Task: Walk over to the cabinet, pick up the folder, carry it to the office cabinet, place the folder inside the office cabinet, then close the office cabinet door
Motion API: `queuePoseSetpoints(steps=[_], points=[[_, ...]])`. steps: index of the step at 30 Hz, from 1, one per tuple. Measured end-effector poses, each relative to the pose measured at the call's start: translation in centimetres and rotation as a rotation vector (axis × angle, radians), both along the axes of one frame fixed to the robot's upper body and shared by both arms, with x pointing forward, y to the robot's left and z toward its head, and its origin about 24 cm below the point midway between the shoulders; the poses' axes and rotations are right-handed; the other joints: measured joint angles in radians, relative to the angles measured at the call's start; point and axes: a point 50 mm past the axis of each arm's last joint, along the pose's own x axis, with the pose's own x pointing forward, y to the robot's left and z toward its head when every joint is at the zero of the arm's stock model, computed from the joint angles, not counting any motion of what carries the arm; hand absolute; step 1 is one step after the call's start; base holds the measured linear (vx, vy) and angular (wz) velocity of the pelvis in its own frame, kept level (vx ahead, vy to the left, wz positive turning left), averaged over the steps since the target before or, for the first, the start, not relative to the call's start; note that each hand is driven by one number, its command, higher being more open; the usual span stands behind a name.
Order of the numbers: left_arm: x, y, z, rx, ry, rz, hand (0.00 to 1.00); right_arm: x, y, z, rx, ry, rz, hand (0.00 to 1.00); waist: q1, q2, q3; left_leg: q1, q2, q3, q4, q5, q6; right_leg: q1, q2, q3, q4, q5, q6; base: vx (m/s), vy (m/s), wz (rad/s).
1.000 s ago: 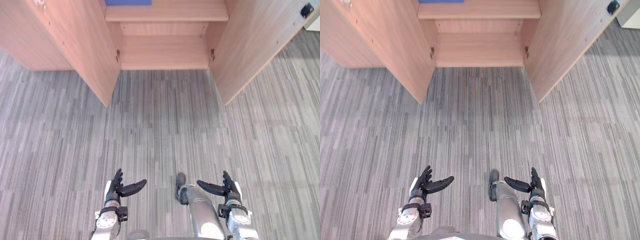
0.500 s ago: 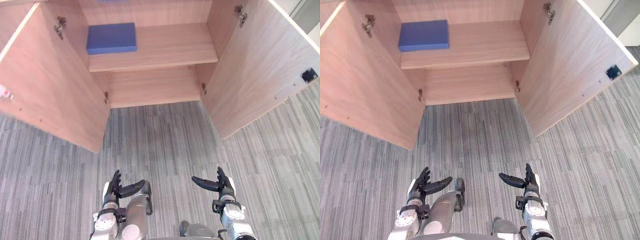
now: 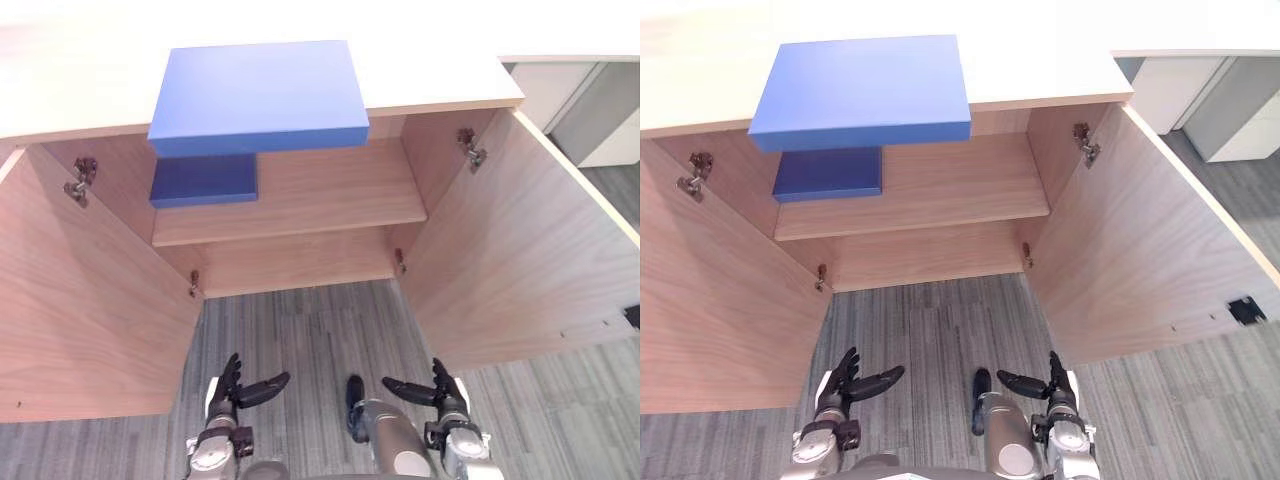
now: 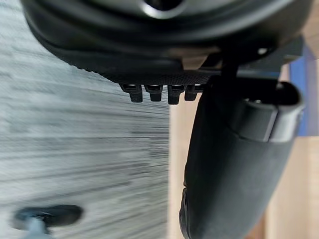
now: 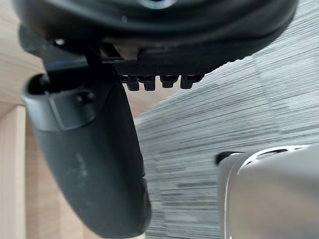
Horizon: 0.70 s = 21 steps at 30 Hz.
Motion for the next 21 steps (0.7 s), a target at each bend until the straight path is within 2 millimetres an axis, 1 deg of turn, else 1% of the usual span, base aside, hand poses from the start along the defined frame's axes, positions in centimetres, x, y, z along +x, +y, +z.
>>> queuePoseSetpoints(steps=[1,2,3,4,5,6,7,8,9,10,11,12,14,15,17,18,21], points=[[0.0,-0.1,0.2,-0.004,-0.015,0.001,1.00,-0.4,0.2,0.1,0.005,-0.007,-0.012,1.00,0.017,-0.006,-0.004,-0.059,0.034,0.037,0.082,-0.029,0.003,0.051,0.004,-0.005,-0.031,-0.013,-0.008,0.34,-0.175,0.08],[0.1,-0.2,0.3,-0.005,-0.020,0.001,1.00,-0.2,0.2,0.2,0.005,-0.015,-0.018,1.00,0.022,-0.009,-0.009,-0.086,0.038,0.054,0.078,-0.039,0.013,0.070,0.003,-0.005,-0.050,-0.013,-0.007,0.37,-0.147,0.02],[0.2,-0.3,0.3,-0.010,-0.023,0.002,1.00,0.1,0.1,0.3,0.006,-0.026,-0.031,1.00,0.022,-0.011,-0.012,-0.120,0.034,0.075,0.001,-0.055,0.024,0.112,0.000,-0.005,-0.091,-0.009,-0.002,0.29,-0.095,0.02],[0.2,-0.4,0.3,-0.013,-0.024,0.004,1.00,0.2,0.0,0.4,0.006,-0.030,-0.036,1.00,0.022,-0.010,-0.013,-0.126,0.028,0.078,-0.059,-0.057,0.026,0.130,0.000,-0.004,-0.107,-0.008,0.000,0.35,-0.066,-0.03],[0.2,-0.3,0.4,-0.015,-0.025,0.009,1.00,0.6,0.0,0.4,0.006,-0.035,-0.037,1.00,0.024,-0.007,-0.015,-0.126,0.013,0.073,-0.207,-0.057,0.023,0.156,-0.001,0.001,-0.130,-0.007,0.004,0.27,0.012,-0.14],[0.3,-0.3,0.4,-0.016,-0.029,0.013,1.00,0.9,-0.2,0.5,0.005,-0.038,-0.044,1.00,0.026,-0.006,-0.017,-0.118,-0.014,0.054,-0.366,-0.037,0.015,0.167,-0.006,0.009,-0.142,-0.006,0.011,0.26,0.036,-0.17],[0.4,-0.3,0.5,-0.020,-0.033,0.015,1.00,1.0,-0.3,0.5,0.004,-0.040,-0.051,1.00,0.027,-0.004,-0.018,-0.113,-0.028,0.045,-0.449,-0.006,0.014,0.170,-0.009,0.013,-0.147,-0.007,0.016,0.23,0.080,-0.15],[0.6,-0.3,0.7,-0.022,-0.046,0.015,1.00,1.0,-0.7,0.5,-0.003,-0.038,-0.057,1.00,0.026,0.007,-0.025,-0.109,-0.047,0.036,-0.570,0.117,0.019,0.173,-0.008,0.017,-0.154,-0.011,0.031,0.23,0.133,-0.06],[0.8,-0.2,1.2,-0.015,-0.070,0.016,1.00,0.6,-1.1,0.3,-0.012,-0.024,-0.065,1.00,0.024,0.017,-0.032,-0.102,-0.052,0.038,-0.621,0.199,0.045,0.179,-0.002,0.019,-0.154,-0.022,0.047,0.22,0.151,0.05],[1.1,0.1,1.5,-0.005,-0.086,0.014,1.00,0.4,-0.9,0.2,-0.005,-0.013,-0.072,1.00,0.022,0.006,-0.034,-0.093,-0.067,0.036,-0.639,0.208,0.048,0.181,-0.014,0.018,-0.154,-0.024,0.052,0.20,0.156,0.15],[1.5,0.3,2.3,0.006,-0.127,0.013,1.00,0.0,-0.8,0.0,-0.002,-0.004,-0.076,1.00,0.022,-0.003,-0.039,-0.079,-0.083,0.034,-0.668,0.211,0.051,0.183,-0.031,0.015,-0.157,-0.031,0.065,0.16,0.131,0.22],[2.1,0.5,3.5,0.021,-0.187,0.015,1.00,-0.4,-0.9,-0.1,-0.003,0.008,-0.079,1.00,0.023,-0.008,-0.041,-0.064,-0.106,0.035,-0.698,0.218,0.061,0.191,-0.052,0.013,-0.164,-0.036,0.075,0.15,0.150,0.18],[2.8,1.3,5.9,0.071,-0.298,0.014,1.00,-0.7,-0.7,-0.3,-0.001,0.016,-0.073,1.00,0.022,-0.003,-0.042,-0.036,-0.137,0.036,-0.743,0.228,0.075,0.209,-0.077,0.009,-0.179,-0.038,0.094,0.10,0.128,0.13],[2.9,1.6,6.6,0.088,-0.328,0.013,1.00,-0.7,-0.6,-0.3,0.001,0.019,-0.069,1.00,0.023,-0.001,-0.043,-0.028,-0.143,0.036,-0.752,0.229,0.077,0.215,-0.081,0.008,-0.185,-0.037,0.097,0.07,0.086,0.07],[3.3,2.6,9.4,0.195,-0.440,0.010,1.00,-0.9,-0.4,-0.4,0.004,0.025,-0.051,1.00,0.024,0.006,-0.051,-0.007,-0.158,0.035,-0.783,0.235,0.086,0.232,-0.087,0.005,-0.204,-0.034,0.104,0.05,0.048,0.05],[3.4,2.8,10.1,0.223,-0.467,0.007,1.00,-0.9,-0.4,-0.4,0.003,0.021,-0.050,1.00,0.025,0.009,-0.053,-0.004,-0.163,0.035,-0.789,0.237,0.087,0.233,-0.087,0.004,-0.207,-0.033,0.105,0.03,0.031,0.05],[3.2,3.2,14.1,0.435,-0.626,-0.014,1.00,-0.8,-0.3,-0.3,-0.011,0.006,-0.026,1.00,0.025,0.015,-0.060,0.010,-0.171,0.030,-0.811,0.242,0.089,0.244,-0.088,0.001,-0.218,-0.031,0.108,0.01,0.018,0.02]])
